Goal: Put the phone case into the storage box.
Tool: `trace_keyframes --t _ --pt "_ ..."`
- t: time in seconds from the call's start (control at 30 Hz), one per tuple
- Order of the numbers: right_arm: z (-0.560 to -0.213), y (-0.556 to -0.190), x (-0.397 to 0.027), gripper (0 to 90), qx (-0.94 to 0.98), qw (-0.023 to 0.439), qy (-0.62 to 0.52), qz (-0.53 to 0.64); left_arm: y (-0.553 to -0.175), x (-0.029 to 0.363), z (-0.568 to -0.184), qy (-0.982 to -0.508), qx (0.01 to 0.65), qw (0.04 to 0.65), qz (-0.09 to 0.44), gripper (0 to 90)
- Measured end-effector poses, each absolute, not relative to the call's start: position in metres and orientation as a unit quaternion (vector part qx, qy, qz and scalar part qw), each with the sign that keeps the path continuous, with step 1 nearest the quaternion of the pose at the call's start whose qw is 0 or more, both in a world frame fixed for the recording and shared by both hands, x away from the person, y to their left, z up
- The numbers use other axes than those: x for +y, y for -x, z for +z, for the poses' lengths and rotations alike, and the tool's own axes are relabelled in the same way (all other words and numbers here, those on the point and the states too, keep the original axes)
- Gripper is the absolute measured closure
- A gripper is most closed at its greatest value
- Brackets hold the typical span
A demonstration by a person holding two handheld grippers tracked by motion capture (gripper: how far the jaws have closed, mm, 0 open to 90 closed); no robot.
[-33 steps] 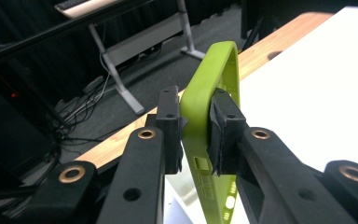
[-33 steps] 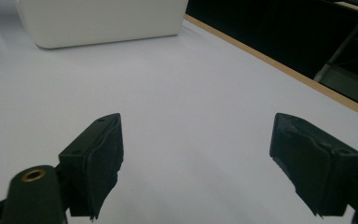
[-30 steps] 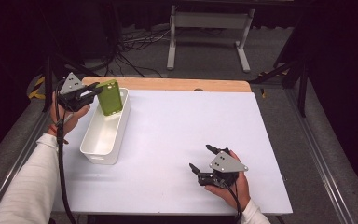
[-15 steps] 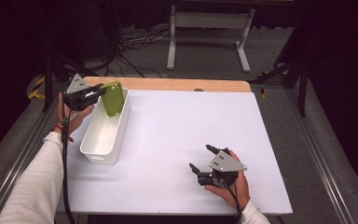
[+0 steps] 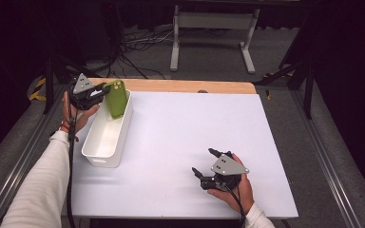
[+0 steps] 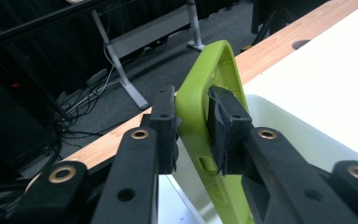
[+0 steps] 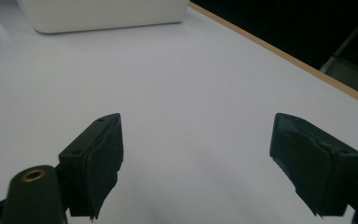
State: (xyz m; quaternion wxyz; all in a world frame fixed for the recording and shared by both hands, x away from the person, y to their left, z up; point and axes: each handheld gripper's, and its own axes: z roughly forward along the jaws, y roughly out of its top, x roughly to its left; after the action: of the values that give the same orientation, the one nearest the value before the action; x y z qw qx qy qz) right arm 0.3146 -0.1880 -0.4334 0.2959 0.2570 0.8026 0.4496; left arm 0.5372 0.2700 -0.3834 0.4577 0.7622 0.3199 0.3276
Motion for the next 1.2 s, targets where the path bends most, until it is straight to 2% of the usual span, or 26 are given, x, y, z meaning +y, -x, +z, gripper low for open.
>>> trace_keyframes --t 0.27,0.73,1.2 --pt "-0.434 -0.315 -0.189 18.0 0.803 0.295 -0.259 0.449 -0.548 0.265 -0.388 -0.757 0.34 0.448 0.334 65.5" --pt "-0.434 -0.315 -0.188 18.0 0.806 0.293 -0.257 0.446 -0.554 0.255 -0.39 -0.751 0.337 0.45 0.345 60.8" --pt "-0.433 -0.314 -0.189 18.0 0.805 0.294 -0.255 0.448 -0.556 0.267 -0.396 -0.763 0.359 0.427 0.327 55.5"
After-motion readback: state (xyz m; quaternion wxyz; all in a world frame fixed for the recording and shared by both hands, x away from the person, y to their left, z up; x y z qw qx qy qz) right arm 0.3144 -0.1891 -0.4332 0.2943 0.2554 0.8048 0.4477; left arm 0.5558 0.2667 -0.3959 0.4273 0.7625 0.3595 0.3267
